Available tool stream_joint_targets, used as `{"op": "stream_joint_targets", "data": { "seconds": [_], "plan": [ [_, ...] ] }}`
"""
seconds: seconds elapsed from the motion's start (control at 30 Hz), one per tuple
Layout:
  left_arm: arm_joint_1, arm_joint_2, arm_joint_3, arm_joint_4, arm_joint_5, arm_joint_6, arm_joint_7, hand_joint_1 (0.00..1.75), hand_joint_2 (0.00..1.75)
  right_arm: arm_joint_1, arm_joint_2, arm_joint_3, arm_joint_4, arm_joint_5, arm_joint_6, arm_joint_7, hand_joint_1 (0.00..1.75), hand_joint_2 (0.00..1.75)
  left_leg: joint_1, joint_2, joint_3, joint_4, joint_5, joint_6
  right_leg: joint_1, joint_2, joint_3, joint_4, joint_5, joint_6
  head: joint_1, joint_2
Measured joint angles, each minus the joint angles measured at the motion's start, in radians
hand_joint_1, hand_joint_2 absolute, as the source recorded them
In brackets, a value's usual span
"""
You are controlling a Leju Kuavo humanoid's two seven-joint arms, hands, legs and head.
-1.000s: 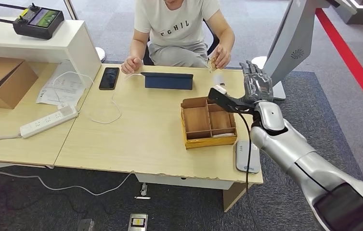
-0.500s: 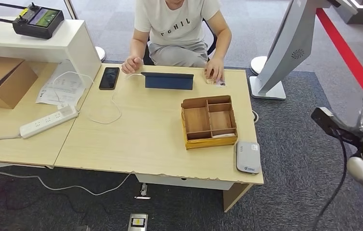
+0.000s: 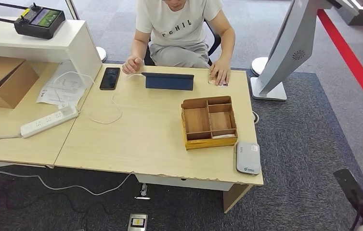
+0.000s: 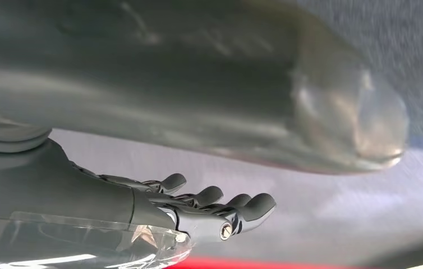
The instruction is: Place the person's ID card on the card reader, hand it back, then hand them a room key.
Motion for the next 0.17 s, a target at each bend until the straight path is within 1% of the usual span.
{"op": "stream_joint_targets", "data": {
  "seconds": [0.13, 0.17],
  "plan": [
    [-0.002, 0.0, 0.001, 0.0, 0.025, -0.029, 0.031, 0.0, 0.0, 0.018, 0.152, -0.056, 0.097, -0.095, 0.046, -0.047, 0.0, 0.0, 0.001, 0.001, 0.001, 0.0, 0.0, -0.001, 0.001, 0.002, -0.001, 0.001, 0.0, -0.001, -0.001, 0.0],
    [-0.002, 0.0, 0.001, 0.0, 0.029, -0.034, 0.036, 0.0, 0.0, 0.019, 0.171, -0.063, 0.109, -0.102, 0.053, -0.05, 0.0, 0.0, 0.001, 0.002, 0.001, 0.0, 0.0, -0.001, 0.001, 0.002, -0.001, 0.001, 0.0, -0.001, -0.001, 0.0]
  ]
}}
